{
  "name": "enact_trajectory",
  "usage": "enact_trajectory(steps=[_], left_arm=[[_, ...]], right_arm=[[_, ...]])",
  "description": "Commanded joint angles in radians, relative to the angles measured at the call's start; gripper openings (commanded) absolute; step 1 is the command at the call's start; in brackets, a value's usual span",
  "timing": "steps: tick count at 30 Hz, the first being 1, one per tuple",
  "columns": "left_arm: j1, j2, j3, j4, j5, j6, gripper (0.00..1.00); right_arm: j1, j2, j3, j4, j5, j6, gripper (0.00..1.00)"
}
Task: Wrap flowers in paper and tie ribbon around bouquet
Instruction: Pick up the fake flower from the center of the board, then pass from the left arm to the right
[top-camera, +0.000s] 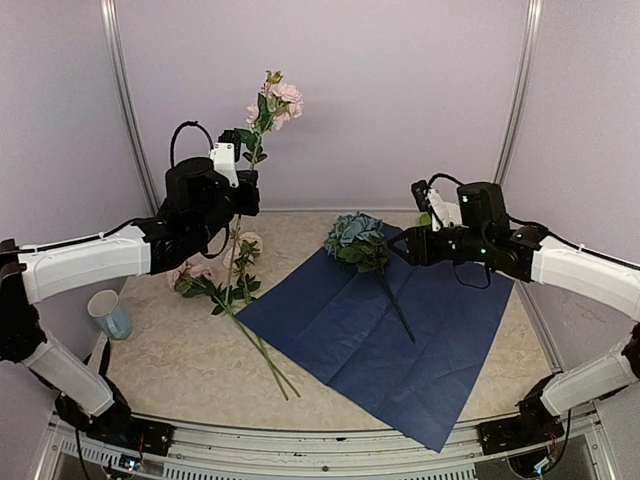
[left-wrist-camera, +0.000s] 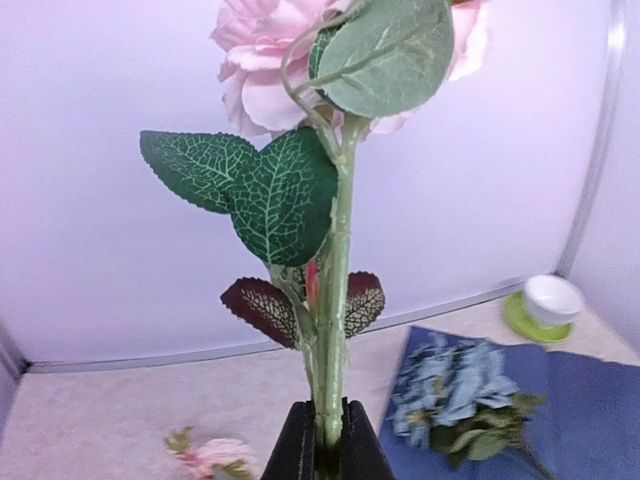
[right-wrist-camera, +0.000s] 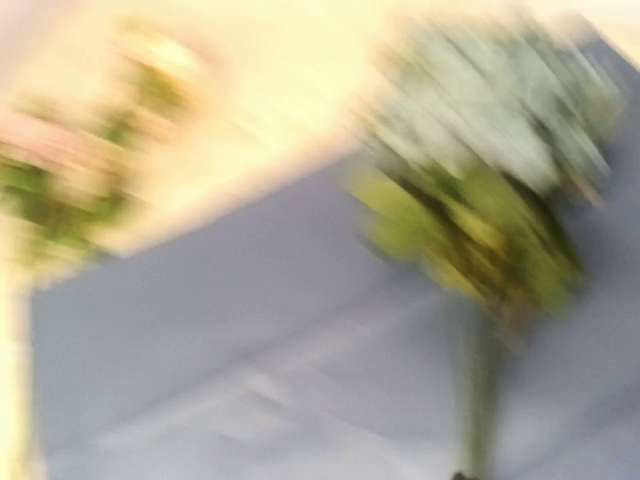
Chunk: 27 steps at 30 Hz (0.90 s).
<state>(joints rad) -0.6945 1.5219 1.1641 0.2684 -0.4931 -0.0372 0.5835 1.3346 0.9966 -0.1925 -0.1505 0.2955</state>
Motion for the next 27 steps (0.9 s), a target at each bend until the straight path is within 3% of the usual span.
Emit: enact_trajectory(steps=[1, 4, 7, 13, 20, 23, 25, 27], left_arm=[[-0.052, -0.099, -0.152, 0.211, 0.298, -0.126, 0.00], [-0.157, -0.124, -0.222, 0.378, 0.378, -0.148, 0.00], [-0.248, -0.116, -0.250, 0.534, 0.482, -0.172, 0.00], [-0.320, -0.053, -0.234, 0.655, 0.598, -0.244, 0.00], [-0.340, 0.058, -0.169, 0.652, 0.657, -0.301, 0.00], [-0.358, 0.095, -0.144, 0.653, 0.687, -0.294, 0.00], [-0.370, 0.108, -0.129, 0.637, 0.692, -0.275, 0.00], [-0.373, 0.112, -0.130, 0.630, 0.690, -0.273, 0.00]], right_arm=[[0.028, -0.130, -0.042, 0.288, -0.299, 0.006, 0.60], [0.066, -0.167, -0.045, 0.461, -0.359, 0.055, 0.75], [0.103, -0.170, -0.038, 0.585, -0.349, 0.098, 0.99], [0.156, -0.096, 0.031, 0.644, -0.339, 0.112, 0.98], [0.184, -0.022, 0.068, 0.683, -0.370, 0.128, 0.92], [0.186, 0.007, 0.094, 0.628, -0.327, 0.123, 0.82], [0.186, 0.010, 0.098, 0.612, -0.307, 0.124, 0.61], [0.185, -0.003, 0.088, 0.607, -0.274, 0.127, 0.28]])
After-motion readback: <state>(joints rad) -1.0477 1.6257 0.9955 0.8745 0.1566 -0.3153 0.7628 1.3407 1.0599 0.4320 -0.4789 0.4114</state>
